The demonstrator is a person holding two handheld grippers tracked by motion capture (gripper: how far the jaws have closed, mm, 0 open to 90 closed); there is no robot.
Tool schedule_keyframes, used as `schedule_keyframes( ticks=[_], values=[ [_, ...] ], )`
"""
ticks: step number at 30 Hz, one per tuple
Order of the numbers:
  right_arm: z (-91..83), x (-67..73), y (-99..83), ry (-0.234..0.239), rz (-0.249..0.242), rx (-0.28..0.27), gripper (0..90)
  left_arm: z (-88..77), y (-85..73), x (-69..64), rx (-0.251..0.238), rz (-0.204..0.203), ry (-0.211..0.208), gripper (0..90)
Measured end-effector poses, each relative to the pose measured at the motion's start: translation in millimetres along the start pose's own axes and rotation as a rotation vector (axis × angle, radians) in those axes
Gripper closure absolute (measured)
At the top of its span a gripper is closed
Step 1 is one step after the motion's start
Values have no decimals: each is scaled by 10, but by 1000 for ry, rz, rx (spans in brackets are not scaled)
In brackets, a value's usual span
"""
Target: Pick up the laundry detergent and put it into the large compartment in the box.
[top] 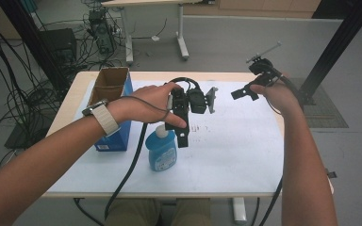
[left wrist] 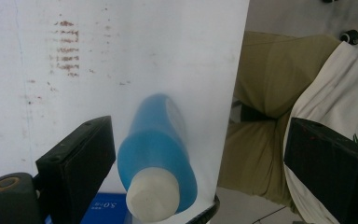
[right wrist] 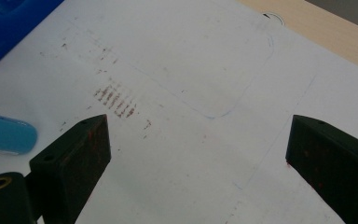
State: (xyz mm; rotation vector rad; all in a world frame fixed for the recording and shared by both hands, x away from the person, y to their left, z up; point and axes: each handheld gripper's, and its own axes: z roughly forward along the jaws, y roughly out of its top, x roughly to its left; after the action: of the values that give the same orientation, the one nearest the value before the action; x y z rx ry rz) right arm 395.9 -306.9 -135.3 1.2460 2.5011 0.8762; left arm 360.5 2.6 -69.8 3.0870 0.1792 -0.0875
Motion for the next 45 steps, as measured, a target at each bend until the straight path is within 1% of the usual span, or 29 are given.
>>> schedule_keyframes(
  ticks=[2,7,12,17,25,28,29,31,34,39,40,42,43,45],
  values=[
    [-2,1,-4,1,0,-3,63,-6,-11,-13,-3,-6,2,91],
    [-19,12,-17,1,1,-3,65,-18,6,-33,9,-18,7,91],
    [-45,29,-28,-2,4,-3,68,-39,-14,-47,4,-32,11,91],
    [-49,38,-24,-2,0,-3,70,-57,-26,-41,6,-45,6,91],
    [-53,49,-16,-4,-4,-3,69,-72,-25,-47,7,-82,8,89],
    [-63,51,-23,-6,-4,-6,69,-78,-33,-53,8,-105,20,82],
    [-66,51,-25,-6,-4,-7,69,-78,-33,-53,8,-105,20,82],
    [-67,52,-29,-7,-3,-8,69,-78,-34,-48,12,-119,19,82],
    [-66,50,-33,-6,-2,-7,69,-82,-41,-43,16,-154,25,81],
    [-50,53,-31,-1,-7,-7,69,-88,-82,3,12,-226,31,80],
    [-50,53,-31,-1,-7,-7,69,-88,-82,3,12,-226,31,80],
    [-43,55,-24,2,-6,-5,69,-89,-93,23,16,-244,32,80],
    [-41,54,-26,2,-8,-7,69,-89,-93,23,16,-244,32,80],
    [-40,52,-26,2,-9,-8,69,-86,-111,27,12,-257,37,80]
  ],
)
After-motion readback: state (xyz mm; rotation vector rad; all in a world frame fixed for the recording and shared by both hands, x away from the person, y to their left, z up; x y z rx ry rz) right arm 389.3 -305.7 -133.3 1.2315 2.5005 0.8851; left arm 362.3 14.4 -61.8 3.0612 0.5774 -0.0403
